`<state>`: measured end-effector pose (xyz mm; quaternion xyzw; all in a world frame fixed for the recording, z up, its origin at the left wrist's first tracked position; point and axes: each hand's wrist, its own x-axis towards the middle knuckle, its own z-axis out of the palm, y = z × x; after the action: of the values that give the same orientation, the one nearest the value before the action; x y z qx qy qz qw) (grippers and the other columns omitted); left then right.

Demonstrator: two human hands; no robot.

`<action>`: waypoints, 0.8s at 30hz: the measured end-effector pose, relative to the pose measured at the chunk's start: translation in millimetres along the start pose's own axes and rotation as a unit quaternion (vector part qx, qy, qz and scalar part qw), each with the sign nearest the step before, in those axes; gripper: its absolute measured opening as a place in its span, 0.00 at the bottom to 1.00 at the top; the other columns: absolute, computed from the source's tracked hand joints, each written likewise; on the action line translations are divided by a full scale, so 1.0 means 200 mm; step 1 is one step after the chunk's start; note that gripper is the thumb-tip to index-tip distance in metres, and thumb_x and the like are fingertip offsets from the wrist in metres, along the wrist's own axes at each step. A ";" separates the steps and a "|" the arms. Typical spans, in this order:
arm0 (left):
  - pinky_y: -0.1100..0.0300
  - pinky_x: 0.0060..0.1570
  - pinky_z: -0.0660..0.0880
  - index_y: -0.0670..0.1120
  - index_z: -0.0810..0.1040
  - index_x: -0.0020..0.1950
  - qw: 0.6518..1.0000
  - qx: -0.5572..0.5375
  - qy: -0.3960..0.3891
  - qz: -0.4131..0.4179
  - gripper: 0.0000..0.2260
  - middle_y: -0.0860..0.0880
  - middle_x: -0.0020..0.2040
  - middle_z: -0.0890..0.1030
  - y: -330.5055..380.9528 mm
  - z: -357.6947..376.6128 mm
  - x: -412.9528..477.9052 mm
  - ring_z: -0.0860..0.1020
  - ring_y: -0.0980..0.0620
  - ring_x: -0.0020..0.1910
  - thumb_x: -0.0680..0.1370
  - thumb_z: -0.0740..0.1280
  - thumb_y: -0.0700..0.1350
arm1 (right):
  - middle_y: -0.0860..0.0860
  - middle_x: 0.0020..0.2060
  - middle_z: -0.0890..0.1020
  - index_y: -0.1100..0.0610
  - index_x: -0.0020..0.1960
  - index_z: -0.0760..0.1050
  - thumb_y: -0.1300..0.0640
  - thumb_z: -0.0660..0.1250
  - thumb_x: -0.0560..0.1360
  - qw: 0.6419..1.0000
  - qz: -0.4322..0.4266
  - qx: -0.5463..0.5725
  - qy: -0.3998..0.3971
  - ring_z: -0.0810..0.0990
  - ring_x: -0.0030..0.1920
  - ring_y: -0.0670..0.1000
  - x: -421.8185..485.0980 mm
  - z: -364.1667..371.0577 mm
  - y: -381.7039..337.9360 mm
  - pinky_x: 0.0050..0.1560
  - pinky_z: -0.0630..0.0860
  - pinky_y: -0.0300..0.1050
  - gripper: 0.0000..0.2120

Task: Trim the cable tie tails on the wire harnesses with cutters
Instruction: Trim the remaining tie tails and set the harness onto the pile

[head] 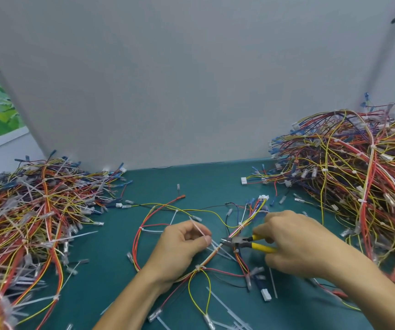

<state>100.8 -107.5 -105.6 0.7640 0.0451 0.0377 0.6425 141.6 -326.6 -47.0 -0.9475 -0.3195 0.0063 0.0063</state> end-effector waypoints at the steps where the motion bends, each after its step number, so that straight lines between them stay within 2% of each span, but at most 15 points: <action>1: 0.75 0.25 0.63 0.43 0.80 0.42 1.000 -0.003 0.001 -0.001 0.04 0.56 0.28 0.77 0.00 0.00 0.00 0.69 0.64 0.23 0.74 0.70 0.35 | 0.46 0.49 0.74 0.44 0.54 0.75 0.48 0.63 0.71 1.000 -0.001 -0.004 0.003 0.75 0.54 0.53 0.00 0.00 0.00 0.43 0.69 0.44 0.12; 6: 0.75 0.25 0.64 0.43 0.80 0.42 1.000 0.001 0.002 0.002 0.04 0.56 0.29 0.78 0.00 0.01 0.00 0.70 0.64 0.23 0.73 0.70 0.34 | 0.45 0.50 0.74 0.44 0.57 0.75 0.45 0.65 0.71 1.000 -0.023 -0.017 0.001 0.75 0.55 0.53 0.00 0.01 -0.06 0.43 0.66 0.43 0.15; 9: 0.75 0.27 0.65 0.43 0.80 0.42 1.000 0.000 0.001 0.006 0.05 0.56 0.29 0.78 0.00 0.01 0.00 0.72 0.63 0.25 0.73 0.71 0.34 | 0.45 0.44 0.69 0.45 0.55 0.75 0.46 0.65 0.71 0.999 -0.020 -0.028 -0.005 0.74 0.52 0.52 0.00 0.02 -0.07 0.42 0.65 0.43 0.13; 12: 0.74 0.27 0.65 0.43 0.80 0.42 1.000 0.000 0.002 0.008 0.05 0.56 0.29 0.78 0.00 0.00 0.00 0.72 0.63 0.26 0.73 0.71 0.34 | 0.44 0.43 0.67 0.44 0.56 0.75 0.46 0.65 0.71 0.999 -0.013 -0.035 -0.006 0.72 0.48 0.52 0.00 0.01 -0.07 0.41 0.64 0.44 0.13; 16: 0.75 0.28 0.65 0.44 0.80 0.42 1.000 0.000 -0.006 0.010 0.05 0.57 0.28 0.78 0.00 0.01 0.00 0.72 0.64 0.26 0.73 0.70 0.34 | 0.44 0.44 0.67 0.44 0.57 0.75 0.46 0.64 0.72 0.999 -0.011 -0.034 0.006 0.76 0.53 0.52 0.00 0.01 -0.07 0.41 0.64 0.43 0.14; 24: 0.74 0.29 0.66 0.44 0.81 0.41 1.000 0.001 -0.013 0.015 0.06 0.57 0.28 0.78 0.00 0.00 -0.01 0.73 0.63 0.27 0.73 0.71 0.34 | 0.44 0.43 0.67 0.45 0.57 0.75 0.47 0.64 0.72 0.999 -0.009 -0.051 0.017 0.75 0.53 0.52 0.00 0.02 -0.06 0.40 0.63 0.44 0.14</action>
<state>99.8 -108.5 -105.5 0.7656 0.0253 0.0377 0.6417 133.9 -316.8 -51.8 -0.9436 -0.3280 -0.0261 -0.0365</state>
